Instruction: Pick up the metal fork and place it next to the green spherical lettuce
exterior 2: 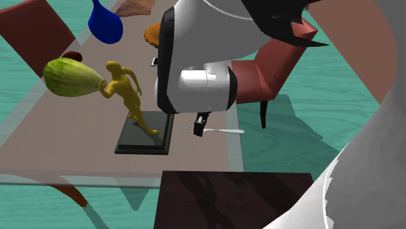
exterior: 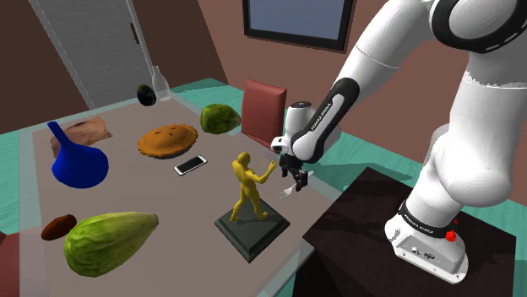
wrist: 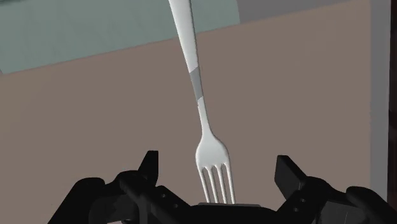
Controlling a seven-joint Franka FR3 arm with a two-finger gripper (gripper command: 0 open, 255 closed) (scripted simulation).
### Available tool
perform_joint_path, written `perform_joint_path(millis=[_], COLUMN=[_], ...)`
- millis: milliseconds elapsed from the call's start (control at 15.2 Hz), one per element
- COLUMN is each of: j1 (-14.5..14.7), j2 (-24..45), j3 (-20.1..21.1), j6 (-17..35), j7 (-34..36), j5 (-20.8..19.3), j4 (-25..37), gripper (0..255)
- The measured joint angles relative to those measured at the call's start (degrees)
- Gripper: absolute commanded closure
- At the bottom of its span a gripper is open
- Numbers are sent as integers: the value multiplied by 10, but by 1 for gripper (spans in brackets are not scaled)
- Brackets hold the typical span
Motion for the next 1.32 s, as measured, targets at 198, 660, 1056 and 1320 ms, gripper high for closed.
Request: perform_joint_path(millis=[198, 660, 1056, 1320], j1=[-4, -11, -12, -13], j2=[34, 66, 65, 65], j3=[10, 22, 21, 22], j6=[25, 52, 54, 54], j7=[-16, -30, -31, -33], j5=[18, 36, 36, 37], j4=[9, 14, 16, 17], gripper=[0, 0, 255, 255])
